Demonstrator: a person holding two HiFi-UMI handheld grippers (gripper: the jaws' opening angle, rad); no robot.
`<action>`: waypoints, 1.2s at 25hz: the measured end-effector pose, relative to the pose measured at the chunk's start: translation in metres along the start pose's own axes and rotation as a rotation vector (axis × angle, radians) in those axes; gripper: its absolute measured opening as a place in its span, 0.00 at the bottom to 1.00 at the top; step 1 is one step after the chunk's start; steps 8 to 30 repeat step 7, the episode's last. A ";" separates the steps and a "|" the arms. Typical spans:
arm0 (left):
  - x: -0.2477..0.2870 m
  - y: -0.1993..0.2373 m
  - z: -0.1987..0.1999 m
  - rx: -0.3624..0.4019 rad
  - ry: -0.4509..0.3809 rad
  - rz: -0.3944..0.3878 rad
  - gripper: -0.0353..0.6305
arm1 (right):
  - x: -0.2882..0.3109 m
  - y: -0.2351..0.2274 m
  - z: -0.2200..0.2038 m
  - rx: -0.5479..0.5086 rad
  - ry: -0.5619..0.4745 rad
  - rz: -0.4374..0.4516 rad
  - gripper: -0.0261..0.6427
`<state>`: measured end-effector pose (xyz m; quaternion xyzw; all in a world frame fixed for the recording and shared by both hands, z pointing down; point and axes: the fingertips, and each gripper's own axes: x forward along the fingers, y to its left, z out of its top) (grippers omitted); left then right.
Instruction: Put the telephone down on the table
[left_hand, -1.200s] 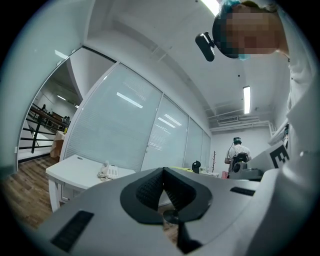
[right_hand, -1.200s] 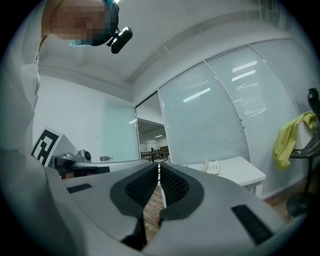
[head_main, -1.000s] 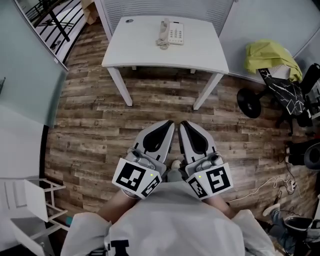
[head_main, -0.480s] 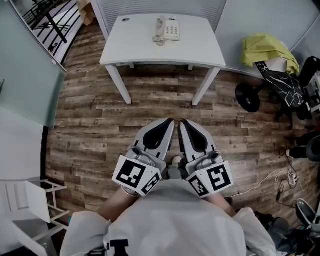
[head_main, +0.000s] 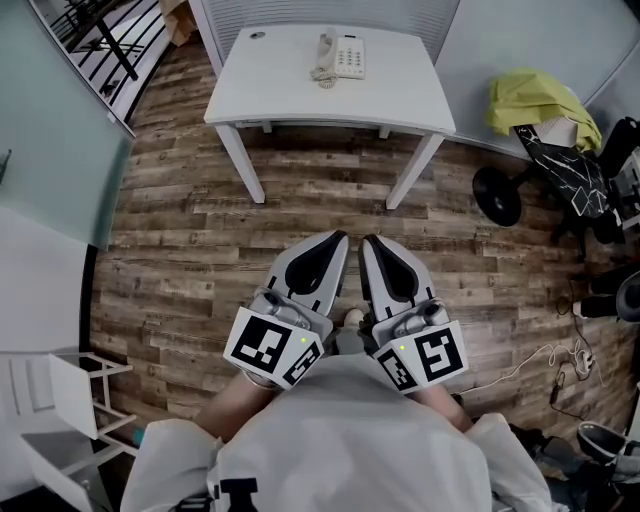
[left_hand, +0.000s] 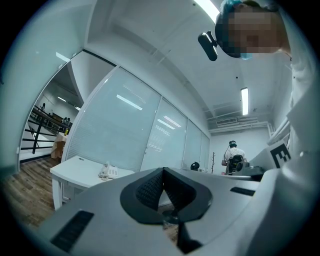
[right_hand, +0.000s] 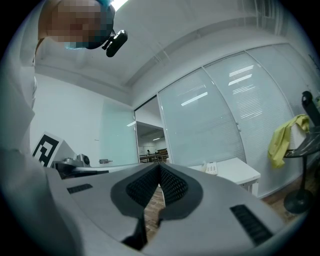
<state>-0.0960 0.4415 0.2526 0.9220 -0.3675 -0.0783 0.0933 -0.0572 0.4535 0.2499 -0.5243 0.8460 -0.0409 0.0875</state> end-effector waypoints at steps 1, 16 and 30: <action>0.000 0.000 -0.001 0.001 0.001 0.000 0.06 | 0.000 0.000 0.000 -0.002 0.000 0.000 0.08; -0.002 -0.006 -0.005 -0.001 0.006 0.003 0.06 | -0.007 0.000 0.000 -0.018 0.002 -0.001 0.08; -0.002 -0.006 -0.005 -0.001 0.006 0.003 0.06 | -0.007 0.000 0.000 -0.018 0.002 -0.001 0.08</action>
